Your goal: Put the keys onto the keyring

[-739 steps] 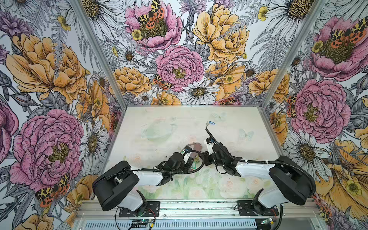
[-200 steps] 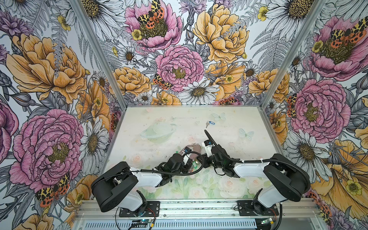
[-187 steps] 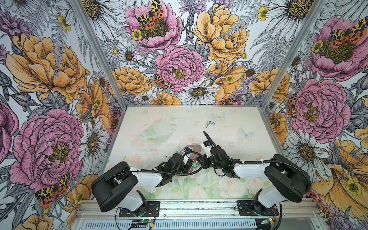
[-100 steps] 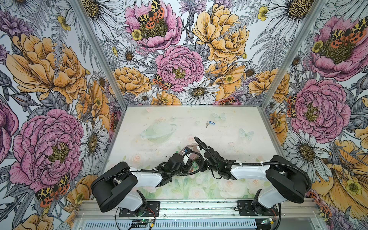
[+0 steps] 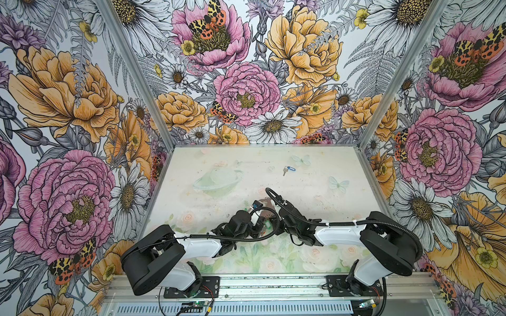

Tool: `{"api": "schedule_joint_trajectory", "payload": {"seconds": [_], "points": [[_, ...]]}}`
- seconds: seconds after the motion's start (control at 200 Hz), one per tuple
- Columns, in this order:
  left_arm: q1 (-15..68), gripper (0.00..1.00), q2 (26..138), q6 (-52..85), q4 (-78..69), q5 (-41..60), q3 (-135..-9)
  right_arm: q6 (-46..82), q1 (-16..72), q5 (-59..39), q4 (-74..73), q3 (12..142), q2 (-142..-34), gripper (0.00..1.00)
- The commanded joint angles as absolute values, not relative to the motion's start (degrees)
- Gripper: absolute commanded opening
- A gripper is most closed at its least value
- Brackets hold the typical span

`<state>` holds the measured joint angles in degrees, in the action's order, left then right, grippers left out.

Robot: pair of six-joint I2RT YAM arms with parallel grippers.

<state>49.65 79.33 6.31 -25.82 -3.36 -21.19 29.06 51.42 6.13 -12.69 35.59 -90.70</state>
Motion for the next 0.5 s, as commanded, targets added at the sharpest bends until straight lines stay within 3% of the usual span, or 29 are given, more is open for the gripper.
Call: {"api": "schedule_joint_trajectory", "payload": {"seconds": [0.0,0.215,0.495], "points": [[49.90,0.00,77.87,7.37,-28.29,-2.29,-20.57,29.45,51.67,9.20,-14.68,36.44,-90.02,0.18],[49.91,0.00,78.00,7.47,-28.31,-2.37,-20.57,29.27,51.57,10.76,-14.63,35.61,-88.52,0.10],[49.92,0.00,78.13,7.38,-28.36,-2.07,-20.85,28.31,51.43,8.93,-15.33,35.79,-89.09,0.14]]}}
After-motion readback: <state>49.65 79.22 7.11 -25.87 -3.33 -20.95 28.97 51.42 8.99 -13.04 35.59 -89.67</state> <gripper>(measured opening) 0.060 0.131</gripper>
